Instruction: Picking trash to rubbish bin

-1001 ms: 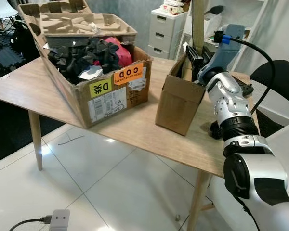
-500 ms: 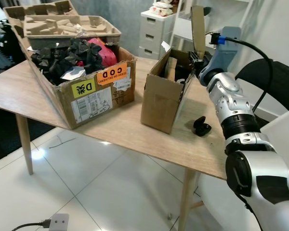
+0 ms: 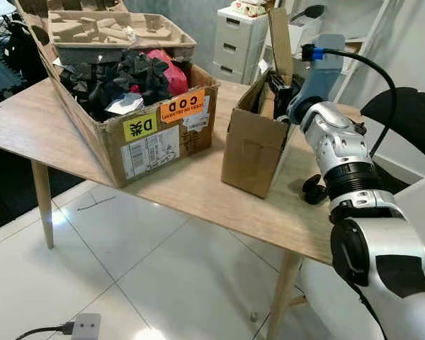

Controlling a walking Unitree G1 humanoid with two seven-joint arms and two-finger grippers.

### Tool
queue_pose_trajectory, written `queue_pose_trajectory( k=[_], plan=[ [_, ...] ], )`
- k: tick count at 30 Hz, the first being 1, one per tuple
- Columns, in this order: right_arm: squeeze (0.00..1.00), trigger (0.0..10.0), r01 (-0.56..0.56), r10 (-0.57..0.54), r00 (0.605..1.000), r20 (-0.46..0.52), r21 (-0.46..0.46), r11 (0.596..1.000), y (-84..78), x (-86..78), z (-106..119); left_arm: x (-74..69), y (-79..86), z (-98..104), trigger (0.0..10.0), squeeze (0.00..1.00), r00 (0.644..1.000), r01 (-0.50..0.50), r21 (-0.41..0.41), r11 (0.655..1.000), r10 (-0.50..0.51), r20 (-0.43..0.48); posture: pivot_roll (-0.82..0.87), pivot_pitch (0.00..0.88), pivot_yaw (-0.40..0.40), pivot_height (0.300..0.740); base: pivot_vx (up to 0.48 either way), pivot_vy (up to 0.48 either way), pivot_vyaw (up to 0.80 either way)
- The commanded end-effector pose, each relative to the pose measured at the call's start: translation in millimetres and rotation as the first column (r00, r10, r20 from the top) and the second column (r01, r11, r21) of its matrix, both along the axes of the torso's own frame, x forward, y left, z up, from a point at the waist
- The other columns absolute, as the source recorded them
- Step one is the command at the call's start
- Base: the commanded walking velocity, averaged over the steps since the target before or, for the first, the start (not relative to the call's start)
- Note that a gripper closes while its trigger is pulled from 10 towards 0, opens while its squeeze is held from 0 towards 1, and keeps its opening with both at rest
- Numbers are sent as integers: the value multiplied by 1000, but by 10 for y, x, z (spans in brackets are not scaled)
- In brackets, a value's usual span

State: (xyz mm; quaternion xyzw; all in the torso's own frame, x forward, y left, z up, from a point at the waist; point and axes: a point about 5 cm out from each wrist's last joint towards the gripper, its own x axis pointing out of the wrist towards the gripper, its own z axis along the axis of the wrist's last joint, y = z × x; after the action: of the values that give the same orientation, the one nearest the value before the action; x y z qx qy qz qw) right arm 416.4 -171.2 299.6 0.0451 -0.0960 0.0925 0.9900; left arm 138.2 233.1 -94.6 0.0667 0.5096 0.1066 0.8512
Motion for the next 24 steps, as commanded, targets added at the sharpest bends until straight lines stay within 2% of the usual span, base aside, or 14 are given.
queue_pose_trajectory(
  k=[1,2,7,8,9,11,12,13,16,17,18,21,22,24],
  plan=[
    [855,10000,2,-1,1000,-6,32,999,-10,-6,-2,-73,26,-20,10000,0,1000,9,7,1000,-9,-25,10,56,-24,740,0,0,0],
    [1000,10000,23,-23,1000,-3,43,999,-42,-10,11,-80,30,-21,10000,0,1000,7,8,1000,-7,-27,10,56,-24,740,0,0,0],
    [1000,10000,38,-38,999,5,59,998,-72,-16,40,-82,39,-20,10000,0,1000,2,9,1000,-2,-27,10,56,-24,740,0,0,0],
    [835,10000,46,-48,999,15,76,996,-85,-23,76,-83,58,-15,10000,0,1000,-8,11,1000,8,-24,11,56,-22,740,0,0,0],
    [835,10000,46,-48,999,15,76,996,-85,-23,76,-83,58,-15,10000,0,1000,-8,11,1000,8,-24,11,56,-22,740,0,0,0],
    [255,10000,46,-50,998,38,97,994,-90,-36,130,-77,107,0,10000,0,999,-43,15,999,43,-12,11,56,-22,740,0,0,0],
    [0,10000,27,-35,997,74,114,993,-80,-54,184,-70,150,14,10000,0,997,-75,16,997,75,0,12,54,-22,740,0,0,0],
    [0,10000,27,-35,997,74,114,993,-80,-54,184,-70,150,14,10000,0,997,-75,16,997,75,0,12,54,-22,740,0,0,0],
    [0,10000,-81,39,972,230,176,981,-36,-159,390,-18,365,103,10000,0,970,-234,25,972,232,77,12,54,-22,740,0,0,0],
    [0,10000,-81,39,972,230,176,981,-36,-159,390,-18,365,103,10000,0,970,-234,25,972,232,77,12,54,-22,740,0,0,0],
    [0,10000,-122,64,959,277,197,973,-30,-203,442,14,477,158,10000,0,949,-297,34,954,291,118,16,54,-24,740,0,0,0],
    [0,10000,-154,83,948,307,213,965,-28,-235,473,43,567,206,10000,0,930,-343,41,938,333,152,16,54,-24,740,0,0,0],
    [0,10000,-236,143,927,348,243,941,-4,-297,495,84,769,317,10000,0,889,-425,66,903,403,217,24,56,-25,740,0,0,0],
    [0,10000,-236,143,927,348,243,941,-4,-297,495,84,769,317,10000,0,889,-425,66,903,403,217,24,56,-25,740,0,0,0]
  ],
)
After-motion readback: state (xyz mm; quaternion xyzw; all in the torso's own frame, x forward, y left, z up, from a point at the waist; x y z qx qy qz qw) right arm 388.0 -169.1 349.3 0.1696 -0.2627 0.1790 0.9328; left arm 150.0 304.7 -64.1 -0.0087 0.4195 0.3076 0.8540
